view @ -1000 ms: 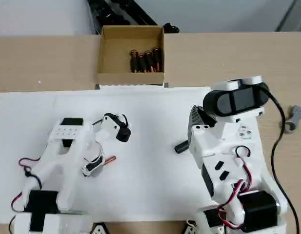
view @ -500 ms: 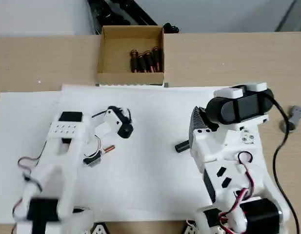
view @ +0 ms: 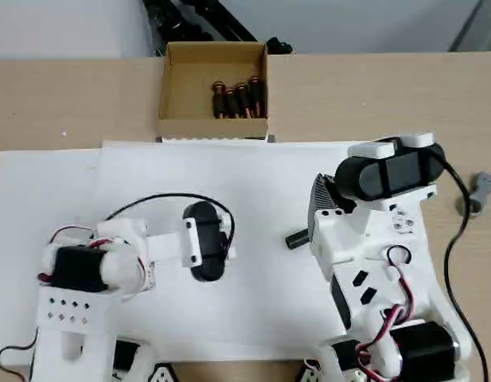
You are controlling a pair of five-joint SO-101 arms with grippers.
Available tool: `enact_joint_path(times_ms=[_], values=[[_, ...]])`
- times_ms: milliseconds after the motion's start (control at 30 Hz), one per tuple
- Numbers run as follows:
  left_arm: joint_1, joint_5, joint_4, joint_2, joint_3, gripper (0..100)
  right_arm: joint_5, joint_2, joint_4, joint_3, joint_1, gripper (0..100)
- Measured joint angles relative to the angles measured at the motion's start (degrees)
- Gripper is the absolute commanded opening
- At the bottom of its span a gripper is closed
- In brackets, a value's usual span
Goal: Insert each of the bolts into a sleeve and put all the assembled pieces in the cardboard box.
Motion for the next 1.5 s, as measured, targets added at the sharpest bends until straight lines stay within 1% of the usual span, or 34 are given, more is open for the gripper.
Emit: enact_joint_path(times_ms=[133, 233, 300, 567, 733, 833, 900, 1000, 1133, 1333, 1433, 1500], values=[[-4.1, -6.9, -6.6, 4.2, 0.0, 1, 0.0, -0.1, 0.0, 0.0, 0.0, 0.3], [-4.7, -10.5, -10.2, 9.9, 0.0, 1, 0.0, -0.1, 0.0, 0.7, 0.0, 0.3], [-5.0, -11.9, -10.8, 14.8, -1.1, 1, 0.0, 0.1, 0.0, 1.8, -0.1, 0.3], [-5.0, -15.2, -11.3, 34.7, -12.9, 1, 0.0, 0.1, -5.8, 8.4, 0.1, 0.3], [-5.2, -15.7, -11.3, 45.4, -19.4, 1, 0.0, 0.4, -10.3, 12.8, 4.1, 0.3], [-5.2, -15.7, -11.3, 49.7, -21.5, 1, 0.0, 0.4, -11.1, 14.2, 6.9, 0.3], [-5.2, -15.7, -11.3, 51.6, -22.2, 3, 0.0, 0.4, -11.1, 14.9, 7.8, 0.3], [-5.2, -15.8, -11.3, 53.3, -22.3, 12, 0.0, 0.4, -11.1, 15.0, 7.9, 0.3], [-5.3, -13.0, -12.8, 54.6, -22.4, 18, 0.0, 0.4, -11.1, 15.0, 7.8, 0.3], [-5.3, -6.1, -15.4, 54.9, -22.9, 18, 0.0, 0.4, -11.1, 15.0, 7.8, 0.3], [-5.3, 0.4, -15.6, 54.9, -24.4, 18, 0.0, 0.4, -11.1, 15.0, 7.8, 0.3], [-5.3, 7.1, -15.4, 54.9, -25.5, 18, 0.0, 0.4, -11.1, 15.0, 7.8, 0.3]])
